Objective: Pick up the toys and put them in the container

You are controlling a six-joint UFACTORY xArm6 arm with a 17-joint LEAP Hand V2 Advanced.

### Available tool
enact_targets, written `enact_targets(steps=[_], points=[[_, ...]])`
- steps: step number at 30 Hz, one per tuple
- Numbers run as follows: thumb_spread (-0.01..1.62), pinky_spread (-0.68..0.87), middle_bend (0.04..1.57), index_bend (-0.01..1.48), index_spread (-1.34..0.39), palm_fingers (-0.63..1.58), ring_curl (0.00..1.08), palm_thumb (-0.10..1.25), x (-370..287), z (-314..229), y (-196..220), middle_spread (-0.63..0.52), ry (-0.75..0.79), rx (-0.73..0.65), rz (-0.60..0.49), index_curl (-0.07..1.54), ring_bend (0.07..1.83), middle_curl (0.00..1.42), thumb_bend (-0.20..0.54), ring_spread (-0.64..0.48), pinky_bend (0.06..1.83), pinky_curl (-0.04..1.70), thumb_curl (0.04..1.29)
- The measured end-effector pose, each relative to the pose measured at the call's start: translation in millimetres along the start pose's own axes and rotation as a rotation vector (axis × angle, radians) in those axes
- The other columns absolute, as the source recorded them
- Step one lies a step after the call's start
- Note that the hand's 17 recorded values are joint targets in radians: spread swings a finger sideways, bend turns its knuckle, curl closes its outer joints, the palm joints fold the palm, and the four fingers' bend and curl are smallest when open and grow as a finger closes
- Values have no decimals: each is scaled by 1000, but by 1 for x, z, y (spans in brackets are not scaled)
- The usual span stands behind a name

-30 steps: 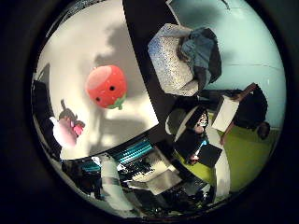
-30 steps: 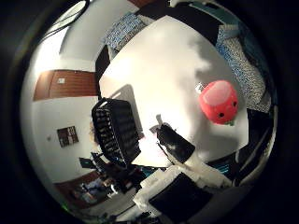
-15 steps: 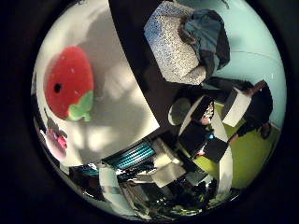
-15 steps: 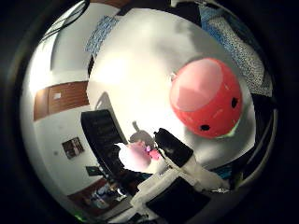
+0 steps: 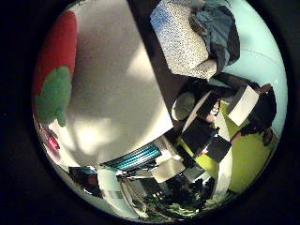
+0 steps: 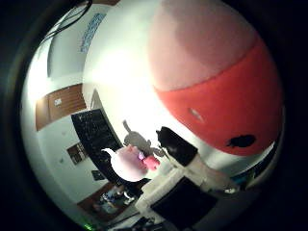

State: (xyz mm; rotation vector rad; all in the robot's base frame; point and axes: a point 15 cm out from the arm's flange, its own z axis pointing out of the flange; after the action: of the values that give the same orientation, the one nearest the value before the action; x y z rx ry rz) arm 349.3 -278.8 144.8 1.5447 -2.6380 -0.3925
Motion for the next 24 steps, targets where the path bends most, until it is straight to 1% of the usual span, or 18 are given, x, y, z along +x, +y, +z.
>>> enact_targets(steps=[1,3,4,5,6,7,8,9,10,11,12,14,18,20,24], points=[[1141,425,297,151,-267,415,286,594,-2,0,0,-46,2,-3,-6,264,475,341,-12,112,455,280,321],[1127,301,423,181,-291,635,313,632,-6,3,2,-118,16,-21,-23,272,595,383,-12,-13,448,267,332],[1124,244,447,177,-303,680,316,642,-6,6,5,-137,33,-37,-37,270,636,391,-14,-58,445,255,334],[1118,66,514,165,-338,932,341,667,-6,8,8,-186,56,-57,-52,267,742,420,-12,-155,554,262,340],[1116,-70,569,182,-364,1128,361,693,-6,9,10,-214,75,-73,-66,273,800,443,-6,-207,639,278,346],[1105,-252,665,241,-400,1251,413,736,-6,11,13,-236,90,-89,-77,324,876,497,-5,-258,752,333,361],[1092,-315,744,323,-416,1328,438,768,-7,11,15,-240,98,-103,-84,366,922,533,-2,-277,785,352,375],[1058,-362,836,435,-427,1360,476,819,-9,11,17,-239,102,-112,-89,429,1006,581,-3,-285,888,397,403],[1049,-368,870,498,-429,1357,491,845,-10,10,18,-239,104,-114,-93,462,1036,599,1,-285,927,415,416],[1016,-354,946,603,-429,1337,524,895,-12,8,19,-236,105,-114,-94,522,1112,642,5,-278,1032,462,448],[1004,-331,1021,733,-418,1279,564,952,-13,4,20,-235,107,-107,-96,598,1192,692,12,-268,1139,516,480],[976,-292,1129,892,-391,1180,618,1017,-14,-8,20,-234,111,-81,-97,701,1284,763,12,-262,1270,597,529],[890,-231,1243,1032,-342,1059,695,1067,-16,-38,22,-217,120,-21,-100,815,1361,848,-10,-257,1388,713,614],[845,-214,1265,1060,-325,1027,726,1076,-18,-61,29,-209,125,15,-100,848,1384,872,-12,-258,1399,758,650],[797,-180,1304,1095,-303,977,776,1089,-24,-111,60,-198,131,67,-100,891,1408,910,-14,-255,1402,844,709]])
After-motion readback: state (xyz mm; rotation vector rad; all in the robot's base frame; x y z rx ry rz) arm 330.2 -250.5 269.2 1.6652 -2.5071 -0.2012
